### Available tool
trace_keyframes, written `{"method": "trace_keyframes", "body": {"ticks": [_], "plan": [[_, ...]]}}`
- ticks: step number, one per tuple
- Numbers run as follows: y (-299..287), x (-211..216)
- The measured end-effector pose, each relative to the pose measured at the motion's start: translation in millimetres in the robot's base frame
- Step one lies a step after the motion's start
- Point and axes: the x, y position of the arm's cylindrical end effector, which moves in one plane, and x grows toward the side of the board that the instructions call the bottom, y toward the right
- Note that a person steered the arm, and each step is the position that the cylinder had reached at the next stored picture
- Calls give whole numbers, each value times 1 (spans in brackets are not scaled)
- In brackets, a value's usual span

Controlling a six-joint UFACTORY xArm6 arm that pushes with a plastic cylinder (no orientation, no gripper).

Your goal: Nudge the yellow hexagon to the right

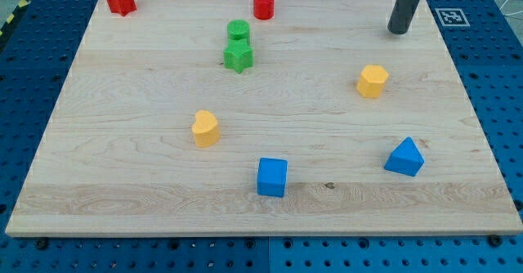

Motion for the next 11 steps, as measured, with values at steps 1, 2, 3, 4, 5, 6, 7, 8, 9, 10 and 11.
{"method": "trace_keyframes", "body": {"ticks": [1, 2, 3, 4, 5, 6, 7, 8, 9, 10, 11], "plan": [[0, 7], [0, 19], [4, 21], [6, 28], [6, 39], [6, 52], [6, 70], [6, 77], [4, 83], [-5, 84], [-17, 85]]}}
